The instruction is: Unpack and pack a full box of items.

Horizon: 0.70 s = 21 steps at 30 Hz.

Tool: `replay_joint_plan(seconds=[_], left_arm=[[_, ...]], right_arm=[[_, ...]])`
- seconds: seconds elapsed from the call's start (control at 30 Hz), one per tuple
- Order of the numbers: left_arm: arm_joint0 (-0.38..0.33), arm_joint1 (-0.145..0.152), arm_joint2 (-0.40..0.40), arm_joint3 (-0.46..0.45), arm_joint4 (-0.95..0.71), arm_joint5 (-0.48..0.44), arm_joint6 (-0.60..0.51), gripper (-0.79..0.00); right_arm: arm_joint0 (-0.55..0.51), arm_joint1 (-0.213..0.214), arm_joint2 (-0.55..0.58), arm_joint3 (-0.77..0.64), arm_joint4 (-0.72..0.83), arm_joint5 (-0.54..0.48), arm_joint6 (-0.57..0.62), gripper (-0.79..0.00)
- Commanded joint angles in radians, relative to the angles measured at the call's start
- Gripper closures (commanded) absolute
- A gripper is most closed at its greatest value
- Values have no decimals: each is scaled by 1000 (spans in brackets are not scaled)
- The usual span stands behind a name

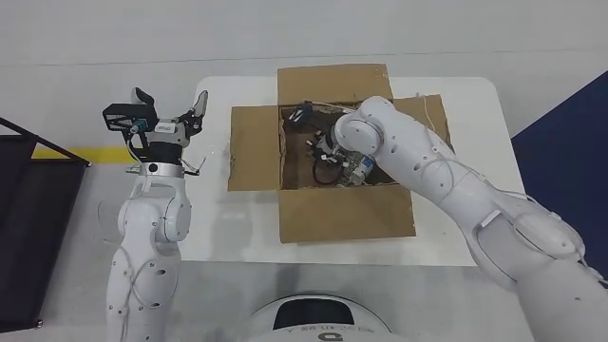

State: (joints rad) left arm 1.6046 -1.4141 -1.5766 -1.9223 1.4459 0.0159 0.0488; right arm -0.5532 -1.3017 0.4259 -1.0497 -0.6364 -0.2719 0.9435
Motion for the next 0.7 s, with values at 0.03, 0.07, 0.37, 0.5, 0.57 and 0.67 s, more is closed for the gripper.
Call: replay_joint_plan(seconds=[0.03, 0.07, 0.37, 0.5, 0.57, 0.67], left_arm=[[0, 0, 0, 0, 0, 0, 0, -785], [0, 0, 0, 0, 0, 0, 0, -785], [0, 0, 0, 0, 0, 0, 0, -785], [0, 0, 0, 0, 0, 0, 0, -785], [0, 0, 0, 0, 0, 0, 0, -785], [0, 0, 0, 0, 0, 0, 0, -785]], right_arm=[[16, -25, -12, 45, 7, -6, -5, -369], [21, -33, -16, 61, 9, -8, -5, -369], [53, -103, -50, 192, 10, -18, -7, -336], [64, -119, -38, 237, 34, -44, -10, -166], [69, -121, -24, 256, 52, -56, -12, 0], [75, -117, 2, 270, 80, -84, -10, 0]])
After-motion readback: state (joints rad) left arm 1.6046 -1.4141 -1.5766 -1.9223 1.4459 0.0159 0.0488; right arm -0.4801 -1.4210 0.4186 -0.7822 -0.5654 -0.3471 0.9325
